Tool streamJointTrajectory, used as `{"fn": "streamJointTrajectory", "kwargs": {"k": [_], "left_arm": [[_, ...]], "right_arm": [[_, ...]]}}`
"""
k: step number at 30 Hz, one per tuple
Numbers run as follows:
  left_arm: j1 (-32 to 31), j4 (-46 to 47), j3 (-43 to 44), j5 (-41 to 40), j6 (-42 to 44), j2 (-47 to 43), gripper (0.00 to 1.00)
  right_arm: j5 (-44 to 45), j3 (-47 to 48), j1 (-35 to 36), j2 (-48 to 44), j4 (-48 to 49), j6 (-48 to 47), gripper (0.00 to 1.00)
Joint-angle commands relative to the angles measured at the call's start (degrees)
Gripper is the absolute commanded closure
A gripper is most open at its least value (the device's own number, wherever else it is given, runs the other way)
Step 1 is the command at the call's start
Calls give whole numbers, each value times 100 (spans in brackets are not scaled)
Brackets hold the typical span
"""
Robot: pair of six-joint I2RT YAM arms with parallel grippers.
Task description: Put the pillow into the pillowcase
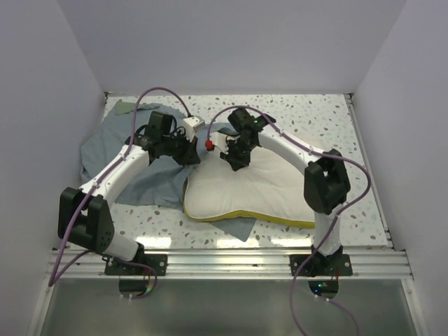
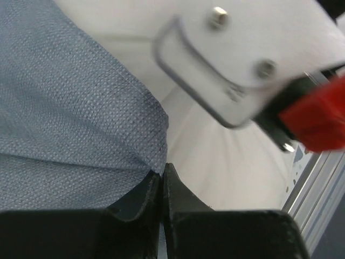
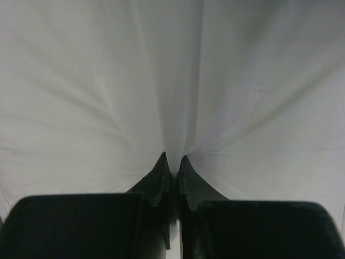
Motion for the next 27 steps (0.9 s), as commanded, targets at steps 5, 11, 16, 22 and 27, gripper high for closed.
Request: {"fn": "streamJointTrajectory", "kwargs": {"k": [5, 11, 16, 22, 27], "left_arm": [[85, -994, 264, 585, 762, 74, 90], [384, -1803, 879, 893, 1071, 399, 92], [393, -1681, 1354, 989, 861, 716, 92], [78, -1180, 1284, 1306, 421, 1155, 100], [-11, -653, 1398, 1770, 0, 1252, 100]], "right_arm": [[479, 1559, -779, 654, 1082, 1588, 100], [1014, 665, -912, 118, 2252, 3005, 100], [1612, 329, -903, 135, 2586, 3524, 100], [2316, 171, -491, 398, 3114, 4482, 100], [2202, 267, -340, 460, 3028, 5211, 100]]}}
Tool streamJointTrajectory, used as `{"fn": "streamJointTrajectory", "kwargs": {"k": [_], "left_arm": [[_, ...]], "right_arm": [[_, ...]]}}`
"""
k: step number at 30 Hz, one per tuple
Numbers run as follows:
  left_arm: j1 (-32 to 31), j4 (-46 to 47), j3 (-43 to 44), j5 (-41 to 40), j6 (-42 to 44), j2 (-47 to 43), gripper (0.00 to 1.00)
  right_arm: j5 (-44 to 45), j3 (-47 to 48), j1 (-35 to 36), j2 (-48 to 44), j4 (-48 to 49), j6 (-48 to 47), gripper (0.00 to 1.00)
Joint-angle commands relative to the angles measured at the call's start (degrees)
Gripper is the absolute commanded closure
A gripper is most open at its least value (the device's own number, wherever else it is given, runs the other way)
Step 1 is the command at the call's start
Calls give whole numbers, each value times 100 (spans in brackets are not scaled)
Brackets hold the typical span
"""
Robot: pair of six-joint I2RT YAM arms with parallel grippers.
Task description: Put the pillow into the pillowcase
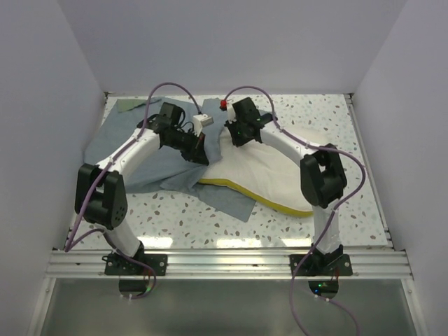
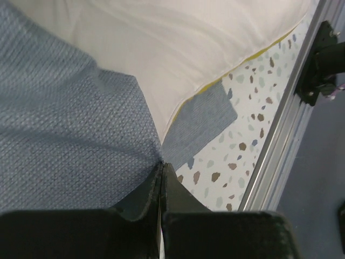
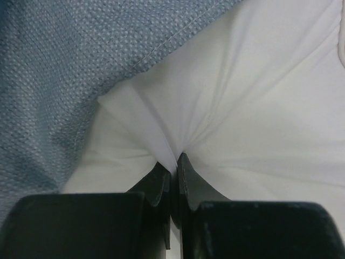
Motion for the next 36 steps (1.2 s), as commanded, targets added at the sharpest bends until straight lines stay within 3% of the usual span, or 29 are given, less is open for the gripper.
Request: {"fn": "streamJointTrajectory", "kwargs": {"k": [1, 6, 9, 14, 17, 25, 28, 30, 32, 33, 34, 36], "left_arm": [[-61, 641, 249, 731, -570, -46, 100], [-52, 1494, 47, 1180, -1204, -458, 100], [-52, 2011, -313, 1146, -1679, -766, 100], [-52, 2128, -709, 812, -1767, -785, 100], [-96, 2005, -771, 575, -1592, -583, 100], [-123, 1381, -761, 100, -793, -327, 100], [-123, 969, -779, -198, -294, -380, 100], [-114, 617, -780, -391, -20, -485, 90], [-105, 379, -753, -428, 446, -591, 68], [-62, 222, -718, -428, 552, -704, 55], [-18, 194, -596, -419, 640, -758, 39], [192, 98, -333, -349, 649, -750, 31]], "right_arm": [[-425, 319, 110, -110, 317, 1013, 100], [-1326, 822, 14, -715, -63, 2235, 100], [-1291, 585, -127, -1182, 157, 2578, 100], [-1377, -38, -163, -972, 673, 2938, 100], [-2156, -435, -101, -447, 1157, 3254, 100], [-2407, -270, -66, 390, 2038, 3537, 100], [-2905, -251, -92, 391, 2179, 3669, 100], [-3162, -382, -75, 268, 2100, 3616, 100], [-3820, -654, -84, 5, 1917, 3485, 98], [-3988, -655, -75, -74, 1619, 3328, 68], [-4094, -620, -101, -301, 1347, 3143, 56], [-3999, -628, -241, -618, 643, 2458, 39]]}}
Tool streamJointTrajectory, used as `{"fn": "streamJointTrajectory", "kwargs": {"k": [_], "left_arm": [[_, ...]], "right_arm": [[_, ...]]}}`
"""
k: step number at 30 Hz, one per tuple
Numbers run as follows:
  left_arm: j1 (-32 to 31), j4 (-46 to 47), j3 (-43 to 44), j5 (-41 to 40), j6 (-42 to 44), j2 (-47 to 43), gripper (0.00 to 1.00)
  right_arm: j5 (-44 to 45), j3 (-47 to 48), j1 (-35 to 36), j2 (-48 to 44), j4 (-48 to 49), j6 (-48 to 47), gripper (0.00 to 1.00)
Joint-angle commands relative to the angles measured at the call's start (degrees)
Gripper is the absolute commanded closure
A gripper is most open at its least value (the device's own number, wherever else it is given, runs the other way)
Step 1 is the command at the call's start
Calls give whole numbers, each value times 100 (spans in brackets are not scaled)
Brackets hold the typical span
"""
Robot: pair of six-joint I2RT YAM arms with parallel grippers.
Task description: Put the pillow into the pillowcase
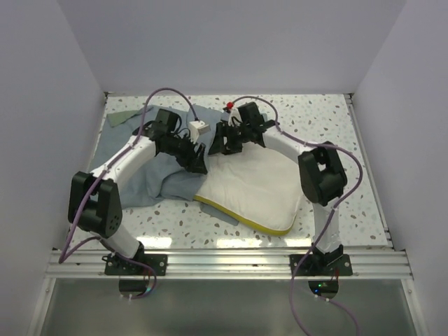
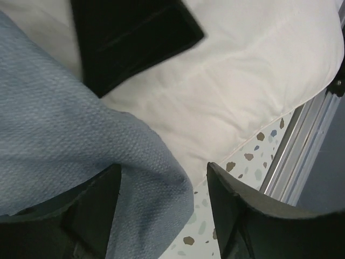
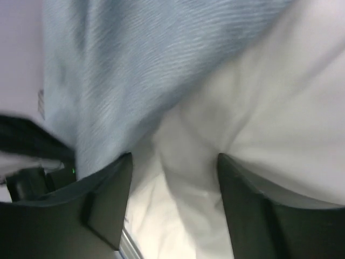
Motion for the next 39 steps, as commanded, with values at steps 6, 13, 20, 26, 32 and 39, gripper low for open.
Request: {"fn": "streamJointTrajectory", "kwargs": {"k": [6, 13, 20, 26, 32, 39], "left_arm": [[196, 459, 1685, -1141, -76, 242, 25], [-67, 1013, 2802, -1569, -17, 1298, 19], [-490, 1480, 2715, -1199, 652, 1491, 14], [-507, 1637, 2434, -1418, 459, 1466, 14], [-656, 1647, 2215, -1217, 853, 1439, 8], [-832, 1980, 1539, -725, 1793, 1035, 0]], "right_arm": [[51, 459, -967, -1454, -2172, -2013, 24], [1274, 1976, -1717, -6, -2305, -3183, 26], [1740, 3623, -1787, 1797, -2104, -3061, 1], [2400, 4019, -1691, 2412, -1943, -3051, 2], [2234, 4607, -1541, 3045, -2680, -3271, 10], [2014, 4716, -1444, 3267, -3632, -3772, 38]]}}
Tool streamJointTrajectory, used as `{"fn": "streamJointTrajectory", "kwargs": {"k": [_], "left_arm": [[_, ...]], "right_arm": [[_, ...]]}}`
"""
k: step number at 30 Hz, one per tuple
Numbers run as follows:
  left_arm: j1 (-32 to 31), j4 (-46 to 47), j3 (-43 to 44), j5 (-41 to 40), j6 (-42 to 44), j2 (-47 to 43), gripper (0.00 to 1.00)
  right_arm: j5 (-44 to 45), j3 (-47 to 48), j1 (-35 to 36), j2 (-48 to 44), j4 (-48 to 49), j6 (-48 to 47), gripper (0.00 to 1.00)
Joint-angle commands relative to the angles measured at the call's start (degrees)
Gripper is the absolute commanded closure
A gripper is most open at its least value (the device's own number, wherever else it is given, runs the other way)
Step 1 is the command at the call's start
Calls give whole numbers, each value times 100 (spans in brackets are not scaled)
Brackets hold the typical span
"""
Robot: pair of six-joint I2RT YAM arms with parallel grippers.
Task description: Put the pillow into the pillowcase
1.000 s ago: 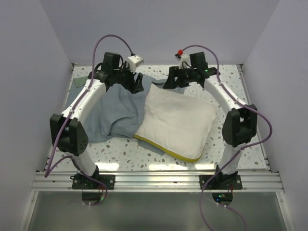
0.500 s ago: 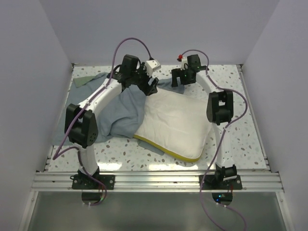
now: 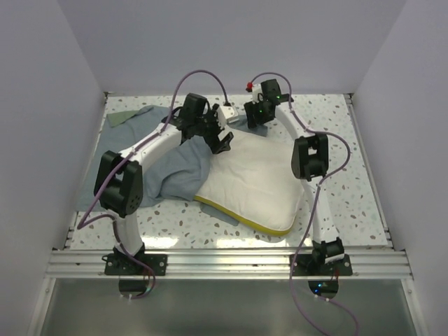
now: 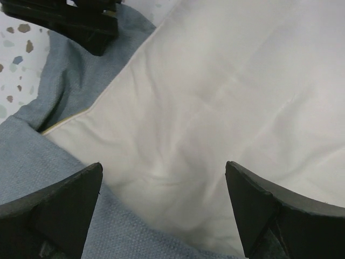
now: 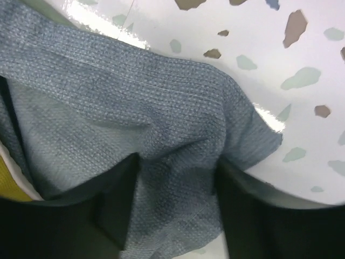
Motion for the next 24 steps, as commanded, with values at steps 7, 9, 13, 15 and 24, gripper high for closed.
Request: {"fn": "streamJointTrajectory", "kwargs": {"k": [7, 9, 13, 15, 24], "left_arm": [[-616, 509, -868, 443, 1626, -822, 0], [-932, 534, -912, 417, 1994, -814, 0], [-1504, 754, -711, 478, 2637, -438, 0], [-1776, 807, -378, 469, 2822, -165, 0], [-2163, 0, -15, 1041, 3692, 899, 0]], "right_arm": [[-263, -1367, -127, -769, -997, -335, 100], [-562, -2032, -302, -1264, -733, -230, 100], [-1177, -2677, -487, -2275, -959, -229, 100], [-1537, -3123, -505, -2487, -1075, -247, 100], [-2092, -4751, -602, -3295, -943, -133, 100]]}}
